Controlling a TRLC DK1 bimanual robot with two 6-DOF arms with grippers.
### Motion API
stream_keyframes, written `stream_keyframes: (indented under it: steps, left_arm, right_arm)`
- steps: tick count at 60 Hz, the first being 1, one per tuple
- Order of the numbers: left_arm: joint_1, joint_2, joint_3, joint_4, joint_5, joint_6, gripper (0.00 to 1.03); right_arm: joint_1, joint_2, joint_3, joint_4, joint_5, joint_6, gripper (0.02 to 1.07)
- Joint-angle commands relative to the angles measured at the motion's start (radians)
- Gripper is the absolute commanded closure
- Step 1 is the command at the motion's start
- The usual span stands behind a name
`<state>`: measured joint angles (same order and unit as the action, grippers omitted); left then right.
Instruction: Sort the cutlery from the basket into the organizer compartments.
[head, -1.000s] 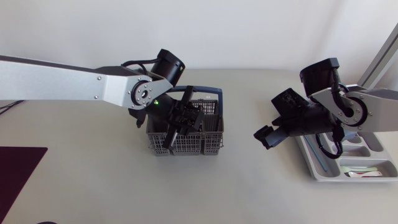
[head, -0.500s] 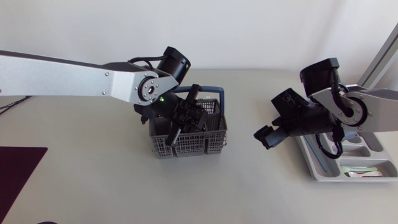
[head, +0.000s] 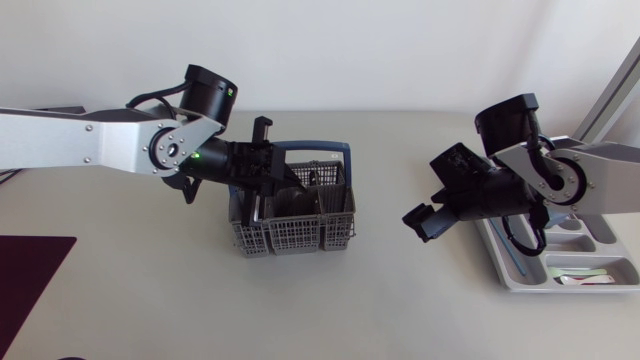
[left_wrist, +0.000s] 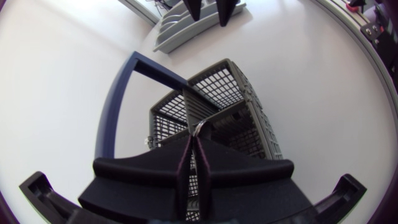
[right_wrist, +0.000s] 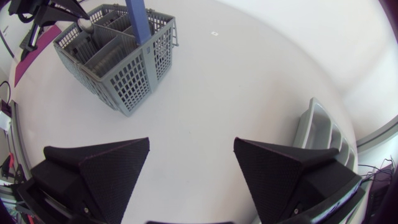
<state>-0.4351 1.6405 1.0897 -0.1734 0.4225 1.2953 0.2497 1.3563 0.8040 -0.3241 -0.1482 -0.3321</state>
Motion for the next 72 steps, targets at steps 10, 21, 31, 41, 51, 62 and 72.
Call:
stream_keyframes:
  steps: [10, 21, 31, 41, 51, 62, 72]
  left_arm:
    - [0.021, -0.111, -0.14, 0.222, 0.038, -0.172, 1.0]
    - [0.021, -0.186, -0.206, 0.325, 0.038, -0.24, 1.0]
    - [0.022, -0.258, -0.225, 0.334, 0.032, -0.295, 1.0]
    - [0.019, -0.317, -0.221, 0.342, -0.013, -0.412, 1.0]
    - [-0.001, -0.341, -0.191, 0.311, -0.074, -0.608, 1.0]
    - [-0.04, -0.352, -0.137, 0.261, -0.139, -0.777, 1.0]
    - [-0.102, -0.349, -0.086, 0.229, -0.199, -0.91, 1.0]
  right_arm:
    - [0.039, -0.003, 0.015, 0.003, 0.007, 0.045, 0.1]
    - [0.071, -0.029, 0.015, 0.005, 0.007, 0.053, 0.1]
    - [0.083, -0.056, 0.011, 0.007, 0.007, 0.059, 0.1]
    - [0.106, -0.118, 0.004, 0.007, 0.009, 0.07, 0.1]
    - [0.158, -0.197, -0.015, 0.036, 0.072, 0.085, 0.1]
    - [0.253, -0.278, -0.039, 0.08, 0.167, 0.097, 0.1]
    - [0.361, -0.313, -0.062, 0.135, 0.271, 0.1, 0.12]
